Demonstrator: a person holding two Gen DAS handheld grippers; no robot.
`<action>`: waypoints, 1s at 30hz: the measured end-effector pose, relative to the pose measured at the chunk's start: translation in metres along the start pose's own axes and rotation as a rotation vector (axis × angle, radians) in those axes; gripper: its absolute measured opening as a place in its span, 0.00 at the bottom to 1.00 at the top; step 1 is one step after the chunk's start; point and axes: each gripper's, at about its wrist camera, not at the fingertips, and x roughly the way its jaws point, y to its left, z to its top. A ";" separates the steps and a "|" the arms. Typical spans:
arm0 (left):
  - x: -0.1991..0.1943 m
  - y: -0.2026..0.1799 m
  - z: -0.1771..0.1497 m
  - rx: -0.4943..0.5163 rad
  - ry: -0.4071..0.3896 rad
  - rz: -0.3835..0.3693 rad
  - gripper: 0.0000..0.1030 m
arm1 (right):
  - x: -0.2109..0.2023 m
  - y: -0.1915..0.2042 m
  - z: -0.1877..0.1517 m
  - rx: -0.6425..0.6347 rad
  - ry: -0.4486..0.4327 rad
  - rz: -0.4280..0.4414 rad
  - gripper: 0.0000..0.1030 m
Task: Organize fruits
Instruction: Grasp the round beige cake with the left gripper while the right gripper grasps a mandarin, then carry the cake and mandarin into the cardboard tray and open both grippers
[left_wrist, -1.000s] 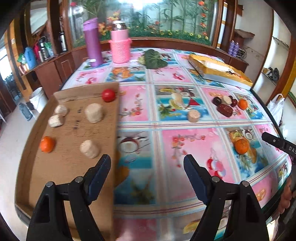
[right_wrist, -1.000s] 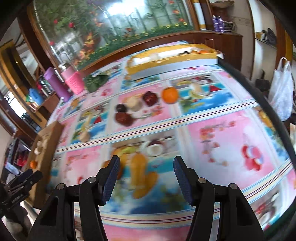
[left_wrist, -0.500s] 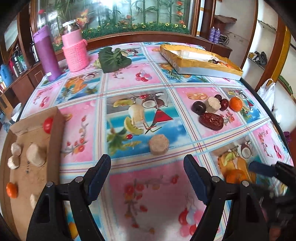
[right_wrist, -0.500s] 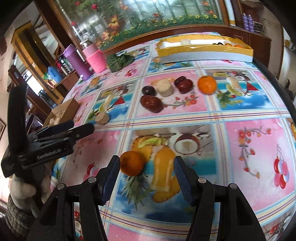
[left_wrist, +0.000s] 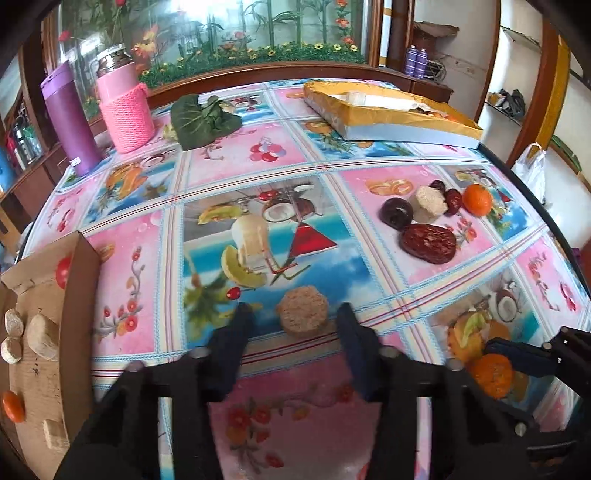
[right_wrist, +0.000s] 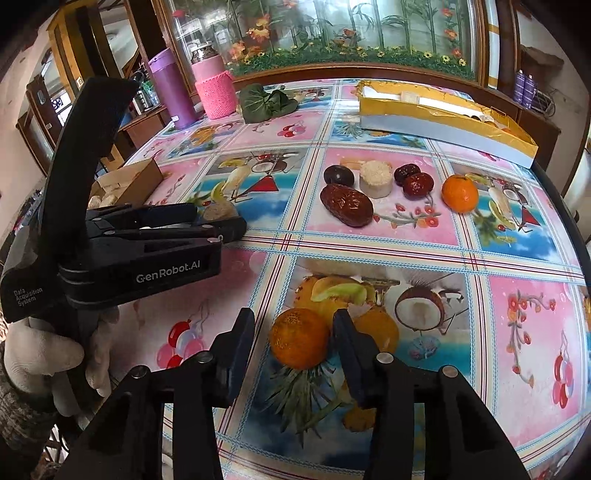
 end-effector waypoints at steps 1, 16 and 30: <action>-0.001 -0.001 0.000 0.003 0.002 -0.001 0.26 | 0.000 0.000 0.000 -0.001 0.000 -0.011 0.36; -0.085 0.054 -0.030 -0.181 -0.089 -0.049 0.27 | -0.026 0.015 0.002 0.011 -0.031 0.022 0.31; -0.134 0.224 -0.112 -0.520 -0.084 0.239 0.27 | -0.023 0.155 0.025 -0.207 -0.031 0.213 0.31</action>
